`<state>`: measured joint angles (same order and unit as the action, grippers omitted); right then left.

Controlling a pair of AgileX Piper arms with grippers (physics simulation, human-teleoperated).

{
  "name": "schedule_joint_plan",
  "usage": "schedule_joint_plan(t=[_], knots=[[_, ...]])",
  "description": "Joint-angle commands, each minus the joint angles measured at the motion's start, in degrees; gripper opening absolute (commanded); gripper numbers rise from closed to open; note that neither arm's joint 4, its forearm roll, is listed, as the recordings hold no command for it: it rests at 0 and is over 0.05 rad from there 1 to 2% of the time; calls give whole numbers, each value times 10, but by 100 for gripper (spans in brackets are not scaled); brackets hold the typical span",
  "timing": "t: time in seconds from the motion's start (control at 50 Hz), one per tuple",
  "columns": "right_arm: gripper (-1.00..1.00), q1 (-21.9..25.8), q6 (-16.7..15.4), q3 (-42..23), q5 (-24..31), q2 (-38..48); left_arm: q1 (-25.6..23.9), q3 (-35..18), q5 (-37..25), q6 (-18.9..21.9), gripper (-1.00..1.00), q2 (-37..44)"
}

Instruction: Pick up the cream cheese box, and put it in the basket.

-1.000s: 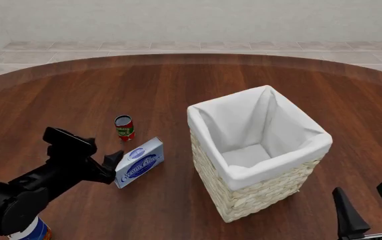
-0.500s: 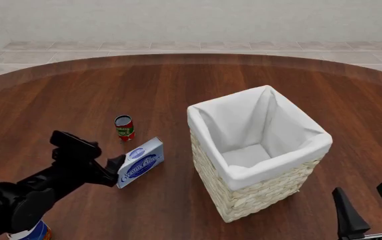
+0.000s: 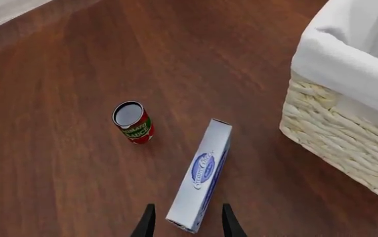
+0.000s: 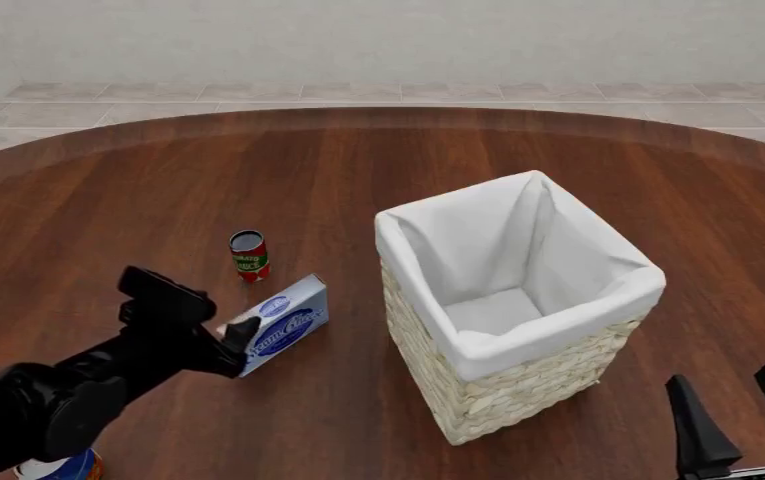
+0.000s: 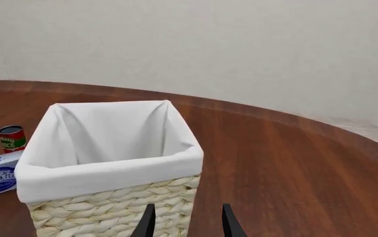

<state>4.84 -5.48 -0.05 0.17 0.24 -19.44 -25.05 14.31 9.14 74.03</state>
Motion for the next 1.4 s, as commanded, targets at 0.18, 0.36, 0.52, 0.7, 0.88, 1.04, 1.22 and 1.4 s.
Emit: schedule_joint_plan(t=[0.18, 0.36, 0.52, 0.7, 0.88, 1.04, 1.22, 1.4], knots=[[100, -1, 0, 0, 0, -1, -3, 5, 23, 1, 100, 28], [100, -1, 0, 0, 0, -1, -1, 2, 31, 3, 100, 41], [100, -1, 0, -1, 0, -1, -3, 4, 40, 3, 100, 54], [100, 0, 1, 0, 0, 0, 0, 5, 48, 5, 100, 66], [100, 0, 0, 0, -1, -1, 0, 6, 56, 6, 100, 76], [100, 1, 0, 0, -1, 0, 3, 12, 66, 5, 100, 84], [100, 1, 1, 0, 0, 0, 8, 15, 76, 4, 100, 92], [100, 2, 1, 0, 1, -1, 9, 22, 89, 4, 100, 104]])
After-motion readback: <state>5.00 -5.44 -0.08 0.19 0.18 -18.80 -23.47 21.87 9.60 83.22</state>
